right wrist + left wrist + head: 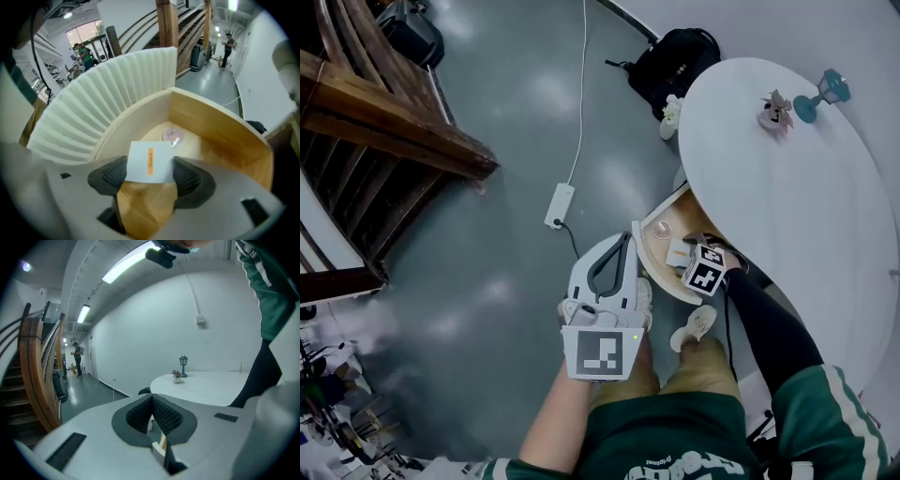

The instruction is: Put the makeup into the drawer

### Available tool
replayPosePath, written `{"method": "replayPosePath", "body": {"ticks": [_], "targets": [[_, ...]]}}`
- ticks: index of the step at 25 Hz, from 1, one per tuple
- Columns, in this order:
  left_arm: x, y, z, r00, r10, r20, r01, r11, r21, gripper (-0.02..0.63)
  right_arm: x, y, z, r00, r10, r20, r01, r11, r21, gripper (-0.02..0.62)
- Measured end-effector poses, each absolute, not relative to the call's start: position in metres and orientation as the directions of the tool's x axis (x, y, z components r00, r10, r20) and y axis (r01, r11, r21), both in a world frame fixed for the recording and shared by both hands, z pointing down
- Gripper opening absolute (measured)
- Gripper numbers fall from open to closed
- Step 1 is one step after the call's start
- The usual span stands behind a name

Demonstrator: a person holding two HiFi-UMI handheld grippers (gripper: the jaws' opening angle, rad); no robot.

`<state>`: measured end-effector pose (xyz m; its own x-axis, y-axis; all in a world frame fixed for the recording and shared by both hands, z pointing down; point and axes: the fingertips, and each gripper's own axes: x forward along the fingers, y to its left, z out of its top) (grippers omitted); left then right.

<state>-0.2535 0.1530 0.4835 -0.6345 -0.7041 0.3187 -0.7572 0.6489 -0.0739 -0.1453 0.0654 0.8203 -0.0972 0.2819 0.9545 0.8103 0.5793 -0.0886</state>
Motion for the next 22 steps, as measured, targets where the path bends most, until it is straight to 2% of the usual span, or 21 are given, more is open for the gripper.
{"method": "replayPosePath", "body": {"ticks": [8,13,18,22], "targets": [[-0.265,0.170,0.496,-0.664,-0.664,0.344,-0.725,0.685,-0.076,0.000,-0.136,0.070,0.859,0.014,0.207,0.978,0.907,0.409,-0.100,0.316],[-0.269,0.179,0.502,-0.669,-0.656,0.349,-0.715,0.697,-0.060,0.000,-0.142,0.072,0.865,0.020,0.169,0.985,0.926,0.367,-0.082,0.321],[-0.274,0.184,0.501,-0.682,-0.642,0.350,-0.701,0.711,-0.063,0.000,-0.139,0.074,0.864,0.034,0.191,0.981,0.907,0.406,-0.110,0.364],[-0.276,0.187,0.501,-0.683,-0.636,0.360,-0.695,0.717,-0.051,0.000,-0.145,0.072,0.845,-0.025,0.223,0.974,0.861,0.500,-0.093,0.365]]}}
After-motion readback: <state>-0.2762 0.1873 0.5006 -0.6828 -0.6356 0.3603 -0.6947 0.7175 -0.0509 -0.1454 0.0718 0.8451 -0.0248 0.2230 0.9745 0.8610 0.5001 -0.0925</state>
